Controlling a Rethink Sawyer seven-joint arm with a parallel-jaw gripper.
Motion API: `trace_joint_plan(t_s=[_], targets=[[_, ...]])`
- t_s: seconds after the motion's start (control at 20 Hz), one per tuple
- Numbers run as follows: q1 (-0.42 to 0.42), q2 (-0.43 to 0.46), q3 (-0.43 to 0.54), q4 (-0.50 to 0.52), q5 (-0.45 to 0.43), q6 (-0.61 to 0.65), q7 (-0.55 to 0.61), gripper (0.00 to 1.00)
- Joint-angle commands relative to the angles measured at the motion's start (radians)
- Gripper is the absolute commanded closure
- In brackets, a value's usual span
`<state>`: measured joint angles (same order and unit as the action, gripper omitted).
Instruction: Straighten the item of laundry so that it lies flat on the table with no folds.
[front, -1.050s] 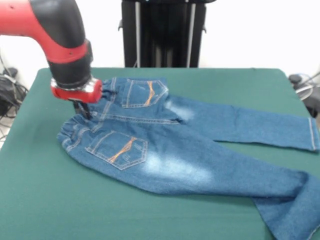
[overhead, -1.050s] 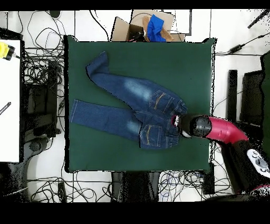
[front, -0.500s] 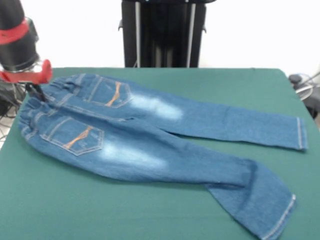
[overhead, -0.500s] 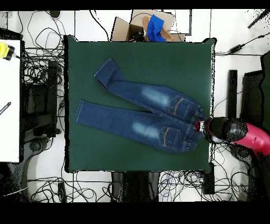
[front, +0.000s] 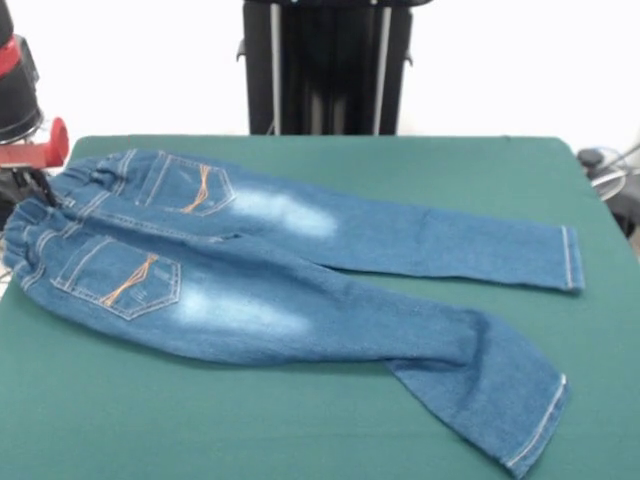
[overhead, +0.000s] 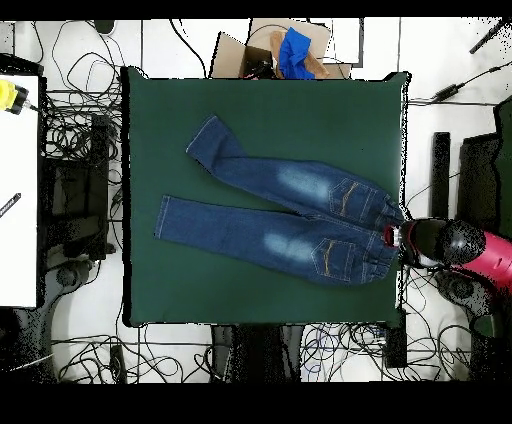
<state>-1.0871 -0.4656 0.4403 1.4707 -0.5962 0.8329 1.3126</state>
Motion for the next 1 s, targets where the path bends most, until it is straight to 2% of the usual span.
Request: trace_joint_plan(t_s=[0.05,0.5,0.55,1.0], targets=[[0.026,0.016,0.045,-0.076,-0.012,0.028,-0.123,1.00],[0.025,0.006,0.041,-0.016,-0.012,-0.039,-0.071,1.00],[0.027,0.004,0.039,-0.013,-0.013,-0.039,-0.067,0.00],[0.077,-0.021,0.019,0.025,-0.002,-0.050,0.022,0.00]])
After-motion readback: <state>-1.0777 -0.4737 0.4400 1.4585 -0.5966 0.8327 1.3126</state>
